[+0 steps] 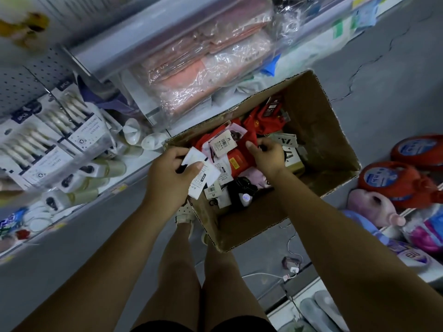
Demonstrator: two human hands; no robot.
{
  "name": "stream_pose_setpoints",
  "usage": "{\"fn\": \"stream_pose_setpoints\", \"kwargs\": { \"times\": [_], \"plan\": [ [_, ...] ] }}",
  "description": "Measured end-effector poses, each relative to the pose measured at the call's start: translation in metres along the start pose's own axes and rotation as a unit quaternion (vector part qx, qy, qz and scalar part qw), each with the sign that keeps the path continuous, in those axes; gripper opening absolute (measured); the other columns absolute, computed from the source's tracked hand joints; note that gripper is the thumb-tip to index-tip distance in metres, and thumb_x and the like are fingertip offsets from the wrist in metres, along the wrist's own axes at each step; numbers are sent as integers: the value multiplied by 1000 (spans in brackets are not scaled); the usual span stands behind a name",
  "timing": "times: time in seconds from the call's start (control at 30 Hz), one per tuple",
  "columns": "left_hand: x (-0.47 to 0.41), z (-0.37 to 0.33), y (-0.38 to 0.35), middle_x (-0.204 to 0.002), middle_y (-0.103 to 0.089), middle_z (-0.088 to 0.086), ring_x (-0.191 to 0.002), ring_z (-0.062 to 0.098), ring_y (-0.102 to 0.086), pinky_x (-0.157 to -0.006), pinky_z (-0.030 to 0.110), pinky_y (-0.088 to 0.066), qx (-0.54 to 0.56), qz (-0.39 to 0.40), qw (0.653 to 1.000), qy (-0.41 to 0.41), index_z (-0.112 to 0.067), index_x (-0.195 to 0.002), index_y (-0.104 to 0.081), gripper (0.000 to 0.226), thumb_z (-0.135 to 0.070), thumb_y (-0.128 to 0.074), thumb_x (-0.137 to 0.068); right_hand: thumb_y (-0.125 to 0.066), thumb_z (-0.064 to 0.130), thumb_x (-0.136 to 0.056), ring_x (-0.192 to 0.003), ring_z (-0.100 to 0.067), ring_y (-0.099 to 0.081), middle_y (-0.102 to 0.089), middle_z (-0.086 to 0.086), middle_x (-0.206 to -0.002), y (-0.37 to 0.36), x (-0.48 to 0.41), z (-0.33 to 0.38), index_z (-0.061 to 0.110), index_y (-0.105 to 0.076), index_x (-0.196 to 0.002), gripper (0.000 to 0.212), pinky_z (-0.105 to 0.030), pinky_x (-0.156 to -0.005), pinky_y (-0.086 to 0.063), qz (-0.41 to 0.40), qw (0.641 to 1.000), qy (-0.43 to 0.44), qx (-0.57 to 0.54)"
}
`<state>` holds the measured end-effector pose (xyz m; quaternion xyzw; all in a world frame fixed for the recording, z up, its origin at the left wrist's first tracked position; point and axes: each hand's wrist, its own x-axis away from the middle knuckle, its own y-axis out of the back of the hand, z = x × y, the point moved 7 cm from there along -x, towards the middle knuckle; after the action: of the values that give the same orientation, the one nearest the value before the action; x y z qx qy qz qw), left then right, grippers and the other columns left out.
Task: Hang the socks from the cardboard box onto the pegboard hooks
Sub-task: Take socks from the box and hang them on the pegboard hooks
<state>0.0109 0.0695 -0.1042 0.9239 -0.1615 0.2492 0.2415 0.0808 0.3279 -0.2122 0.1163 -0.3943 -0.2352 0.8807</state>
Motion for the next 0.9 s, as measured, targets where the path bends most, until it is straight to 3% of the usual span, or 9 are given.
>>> {"fn": "stream_pose_setpoints", "kwargs": {
  "times": [0.13,0.23,0.3,0.43,0.53,0.6,0.7,0.83,0.9],
  "plan": [
    [14,-14,6,-113,-68,-2,-88,4,-69,-55,17,-53,18,21,1000,-6,-24,-129,-53,44,-6,-70,-93,-63,27,-98,-74,-10,-63,-64,0,-76,27,59,29,10,-58,-82,25,-30,-71,-53,-1,998,55,-32],
    [29,-26,10,-103,-69,-1,-73,7,-66,-51,11,-45,-11,35,999,-20,-19,-111,-67,18,-8,-65,-97,-59,27,-101,-58,-2,-59,-57,13,-58,55,103,49,13,-48,-76,31,-19,-53,-50,-27,994,71,-76],
    [40,-35,14,-93,-68,-3,-71,7,-59,-53,9,-39,-44,35,998,-38,-18,-100,-73,10,-13,-64,-99,-57,27,-102,-57,0,-65,-63,19,-57,75,127,57,14,-57,-86,20,-17,-46,-53,-41,989,78,-118],
    [63,-53,16,-83,-66,-13,-70,1,-56,-63,24,-40,-29,41,999,-19,-21,-99,-74,17,-36,-65,-97,-60,29,-101,-77,-23,-72,-75,-2,-84,97,164,67,15,-65,-96,16,-34,-64,-61,-33,966,56,-251],
    [82,-67,17,-84,-67,-11,-68,5,-57,-62,27,-41,-20,40,999,6,-28,-100,-73,37,-62,-62,-90,-56,26,-102,-76,-12,-69,-74,-2,-86,110,186,73,13,-65,-95,17,-28,-70,-56,-18,945,57,-320],
    [95,-78,17,-95,-67,-14,-81,2,-61,-64,23,-40,-34,47,998,16,-30,-104,-71,45,-70,-58,-87,-56,30,-102,-77,-12,-68,-72,-1,-87,115,199,76,12,-64,-99,20,-28,-71,-56,-5,935,51,-350],
    [110,-94,14,-98,-70,-13,-87,4,-65,-68,23,-45,-22,72,997,25,-28,-104,-71,46,-69,-60,-86,-55,32,-102,-85,-16,-72,-76,-6,-97,112,217,77,10,-66,-106,25,-29,-69,-59,27,928,17,-372],
    [127,-103,12,-86,-76,0,-71,6,-72,-59,18,-55,59,97,993,21,-18,-94,-73,22,-40,-72,-90,-56,33,-101,-112,-35,-68,-74,-16,-113,101,233,76,7,-64,-119,33,-49,-96,-55,48,933,-2,-356],
    [134,-104,20,-84,-77,4,-78,15,-75,-65,25,-61,77,88,993,18,-12,-96,-73,25,-36,-74,-89,-58,33,-100,-109,-31,-69,-74,-11,-110,101,237,77,9,-62,-120,31,-45,-96,-56,27,944,10,-330]
  ]
}}
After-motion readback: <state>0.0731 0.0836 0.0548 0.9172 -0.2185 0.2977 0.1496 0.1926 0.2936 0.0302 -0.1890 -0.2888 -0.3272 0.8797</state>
